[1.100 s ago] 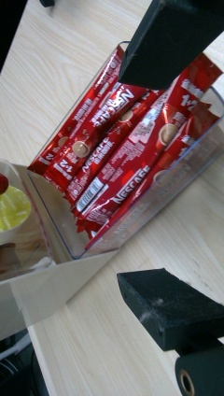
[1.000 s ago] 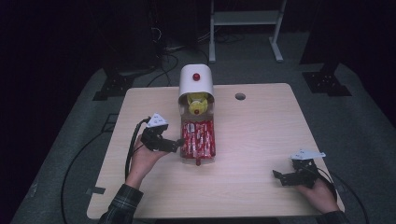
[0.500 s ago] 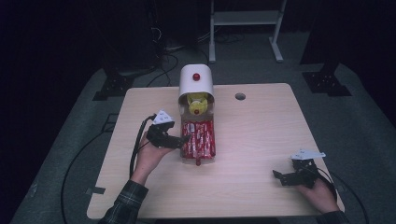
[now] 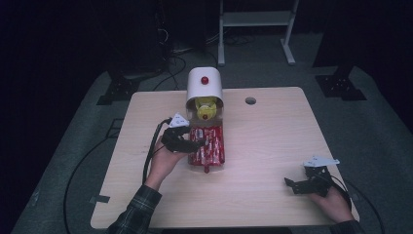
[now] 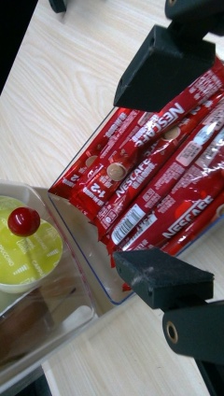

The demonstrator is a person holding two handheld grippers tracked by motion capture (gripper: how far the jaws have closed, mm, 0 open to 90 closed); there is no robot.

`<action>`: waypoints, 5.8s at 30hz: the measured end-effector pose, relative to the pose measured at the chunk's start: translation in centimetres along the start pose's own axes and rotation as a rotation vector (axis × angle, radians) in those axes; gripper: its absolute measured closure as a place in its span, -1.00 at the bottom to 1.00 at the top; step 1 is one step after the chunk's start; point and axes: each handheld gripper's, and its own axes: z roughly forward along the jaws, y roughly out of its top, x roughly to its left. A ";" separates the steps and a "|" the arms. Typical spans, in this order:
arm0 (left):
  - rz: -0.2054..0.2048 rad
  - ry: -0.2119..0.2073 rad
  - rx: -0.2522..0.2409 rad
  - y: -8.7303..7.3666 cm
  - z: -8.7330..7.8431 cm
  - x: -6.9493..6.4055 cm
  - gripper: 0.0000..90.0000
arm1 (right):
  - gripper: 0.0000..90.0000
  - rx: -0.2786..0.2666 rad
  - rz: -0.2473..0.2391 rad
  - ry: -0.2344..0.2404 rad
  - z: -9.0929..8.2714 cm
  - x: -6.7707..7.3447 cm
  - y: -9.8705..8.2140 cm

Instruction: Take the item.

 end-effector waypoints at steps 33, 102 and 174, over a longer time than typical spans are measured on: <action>0.028 -0.018 0.073 0.1 4.0 -1.8 -0.17 | -0.97 0.000 0.000 0.000 0.0 0.0 0.0; -0.022 -0.105 -0.022 1.2 -0.5 -1.1 0.93 | -0.97 0.000 0.001 0.000 0.0 0.0 0.0; -0.199 0.078 0.113 -6.3 -2.8 7.0 0.92 | -0.97 0.000 0.000 0.000 0.0 0.0 0.0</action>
